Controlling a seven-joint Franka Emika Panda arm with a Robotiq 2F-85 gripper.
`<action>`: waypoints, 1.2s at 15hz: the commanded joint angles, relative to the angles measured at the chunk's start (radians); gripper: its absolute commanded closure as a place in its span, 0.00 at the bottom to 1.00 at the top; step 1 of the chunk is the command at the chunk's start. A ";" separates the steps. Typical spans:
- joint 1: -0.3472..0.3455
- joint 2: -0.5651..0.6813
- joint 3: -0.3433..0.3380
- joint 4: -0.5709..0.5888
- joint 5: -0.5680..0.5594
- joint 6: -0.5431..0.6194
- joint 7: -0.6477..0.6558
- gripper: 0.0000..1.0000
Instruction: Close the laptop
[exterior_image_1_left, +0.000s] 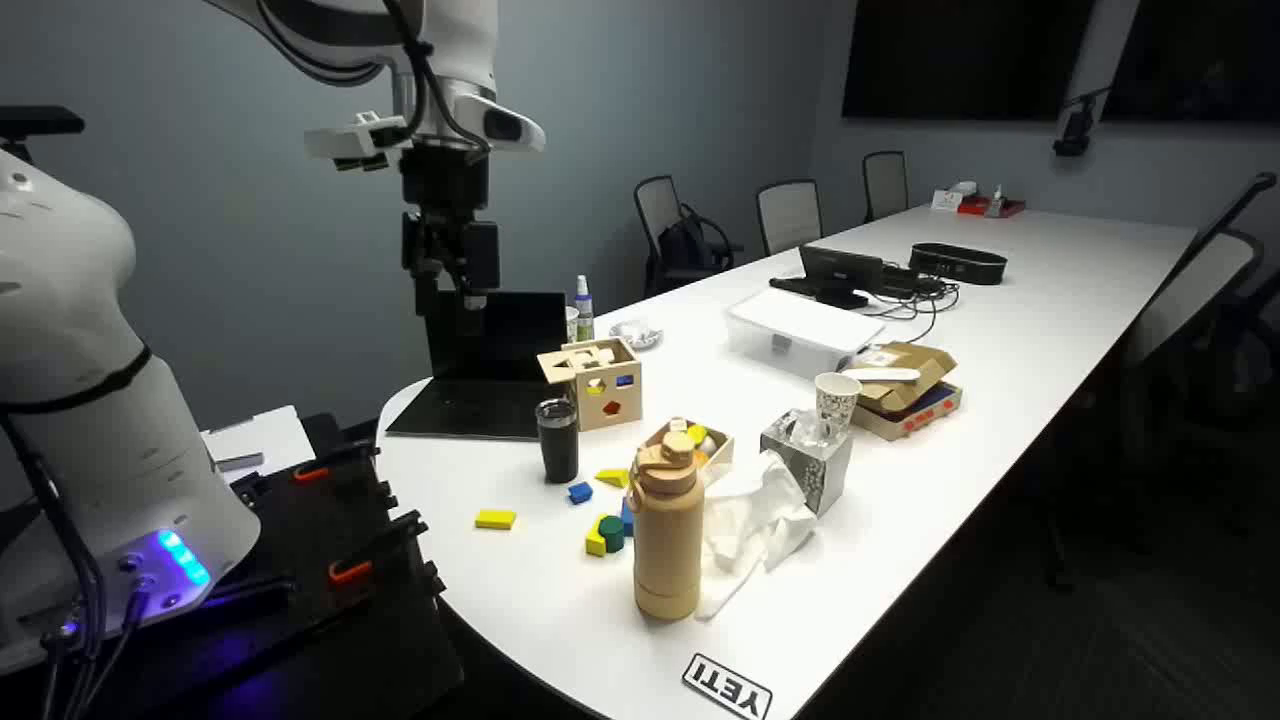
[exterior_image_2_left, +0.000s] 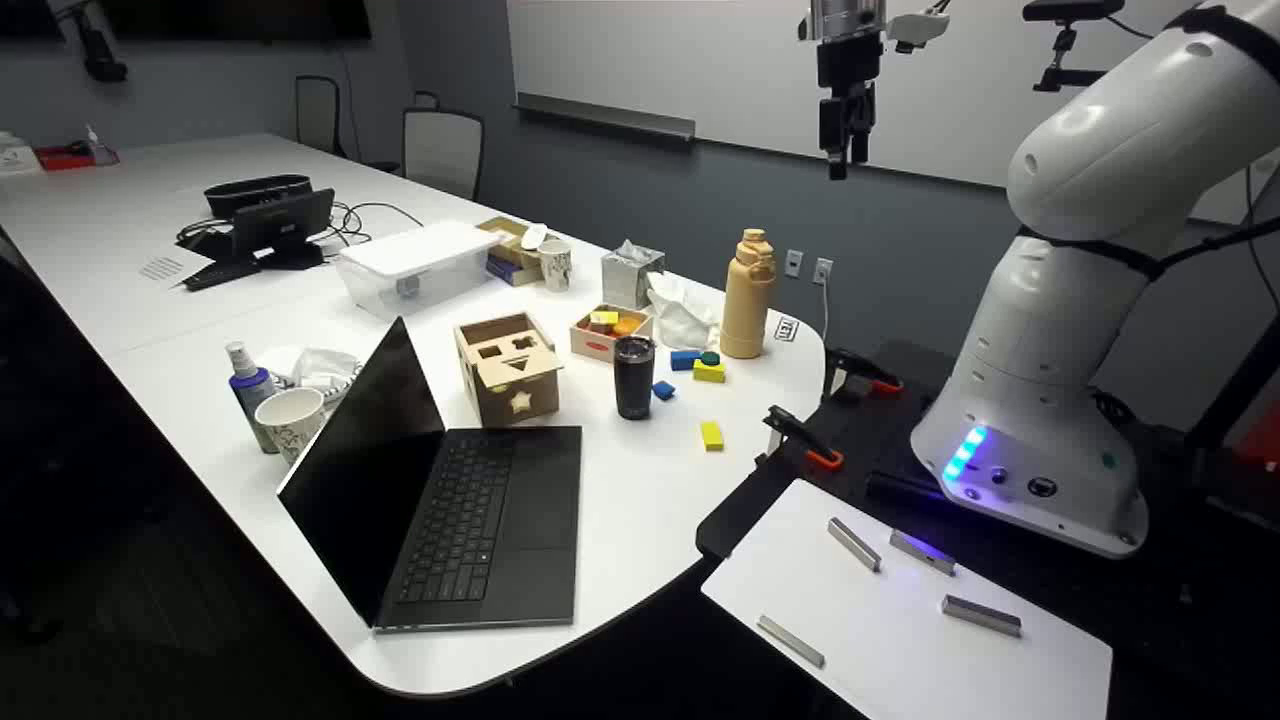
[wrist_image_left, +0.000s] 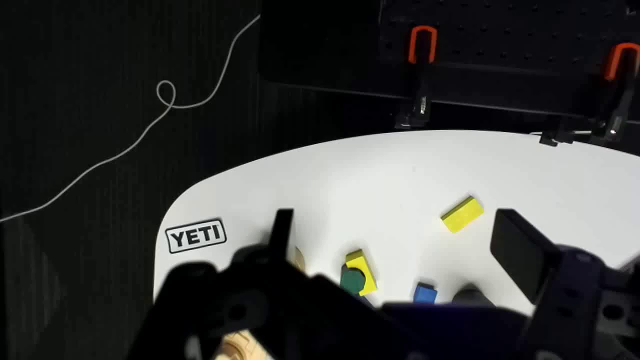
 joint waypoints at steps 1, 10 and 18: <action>0.002 0.000 -0.002 0.001 -0.001 -0.002 0.001 0.00; 0.145 0.194 0.232 0.068 0.085 0.223 0.339 0.00; 0.281 0.603 0.456 0.313 0.082 0.557 0.721 0.00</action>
